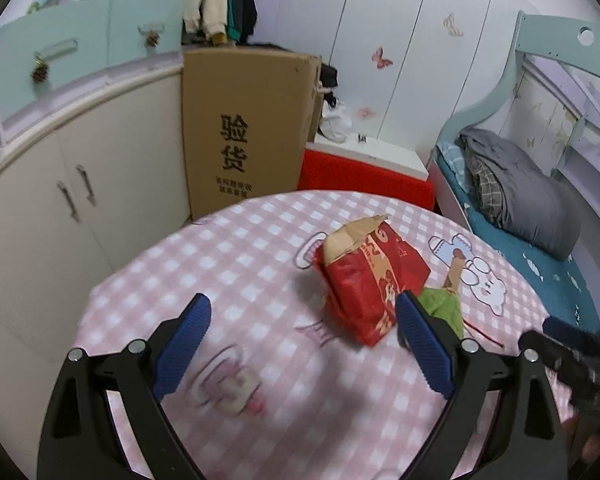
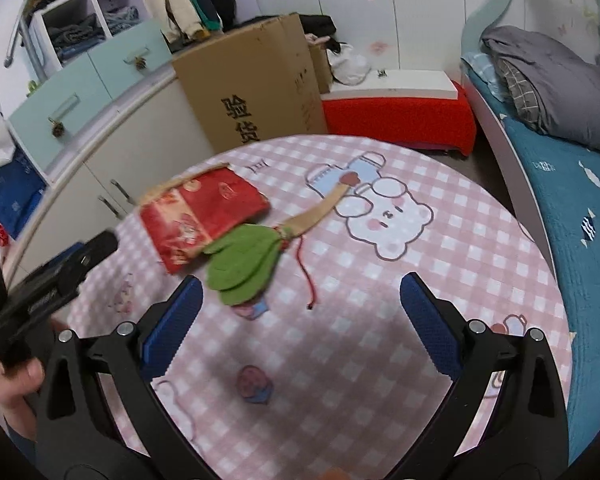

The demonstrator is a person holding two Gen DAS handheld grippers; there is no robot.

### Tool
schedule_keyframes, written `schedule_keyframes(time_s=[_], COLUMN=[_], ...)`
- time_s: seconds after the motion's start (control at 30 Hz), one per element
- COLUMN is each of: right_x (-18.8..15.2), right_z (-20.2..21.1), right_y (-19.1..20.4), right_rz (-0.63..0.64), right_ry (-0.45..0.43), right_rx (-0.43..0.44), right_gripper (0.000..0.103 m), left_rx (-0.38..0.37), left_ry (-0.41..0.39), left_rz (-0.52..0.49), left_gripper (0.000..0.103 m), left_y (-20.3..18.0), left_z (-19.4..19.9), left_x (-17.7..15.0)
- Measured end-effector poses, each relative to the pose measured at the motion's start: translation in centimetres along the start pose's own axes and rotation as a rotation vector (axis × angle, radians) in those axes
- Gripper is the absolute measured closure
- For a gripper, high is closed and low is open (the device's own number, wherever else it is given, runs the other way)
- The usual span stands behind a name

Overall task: Collect trash
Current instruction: 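Grasp the red snack bag with the left gripper while the right grasps the green cloth toy, then carry the red snack bag and green cloth toy to the wastebasket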

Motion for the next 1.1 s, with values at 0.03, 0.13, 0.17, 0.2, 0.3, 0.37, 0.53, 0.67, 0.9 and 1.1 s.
schedule_keyframes(time_s=[0.03, 0.13, 0.17, 0.2, 0.3, 0.37, 0.53, 0.67, 0.9, 1.1], right_x=[0.0, 0.0, 0.0, 0.1, 0.5, 0.9, 1.0, 0.6, -0.8, -0.8], right_z=[-0.4, -1.7, -2.0, -2.3, -3.3, -4.2, -6.1, -5.7, -2.3, 1.4], right_y=[0.1, 0.5, 0.7, 0.9, 2.1, 3.3, 5.6, 5.8, 4.0, 3.9], right_rz=[0.005, 0.015, 0.017, 0.019, 0.034, 0.047, 0.094, 0.084, 0.039, 0.033], right_ry=[0.005, 0.024, 0.029, 0.033, 0.039, 0.044, 0.034, 0.049, 0.016, -0.026], right_rx=[-0.001, 0.001, 0.006, 0.012, 0.040, 0.062, 0.045, 0.095, 0.120, 0.148], right_gripper=[0.006, 0.006, 0.006, 0.006, 0.006, 0.006, 0.014, 0.076, 0.083, 0.083], left_rx=[-0.005, -0.013, -0.020, -0.029, -0.085, -0.123, -0.122, -0.094, -0.050, -0.020], left_ry=[0.013, 0.022, 0.012, -0.002, -0.018, -0.010, -0.056, -0.097, -0.176, -0.241], left_rz=[0.000, -0.009, -0.012, -0.014, 0.009, 0.039, 0.041, 0.029, 0.051, 0.096], left_gripper=[0.012, 0.012, 0.012, 0.012, 0.046, 0.054, 0.067, 0.071, 0.071, 0.071], left_y=[0.0, -0.2, -0.3, -0.4, -0.3, 0.2, 1.3, 2.6, 5.0, 6.8], left_z=[-1.2, -3.7, -4.1, -4.5, -5.4, -5.8, -4.0, -1.2, 5.2, 10.5], left_x=[0.3, 1.1, 1.3, 1.5, 1.9, 2.0, 2.2, 1.8, -0.4, -2.4])
Point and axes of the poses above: each gripper's, at about its wrist camera, not at the fingertips, and z roughly against the way its jaws point, y to its left, x to its top, the point moved 4 cm from there along -z, roughly the way its jaws point, and after that the axes turned 15 degrees about -x, right-handed, at the moved point
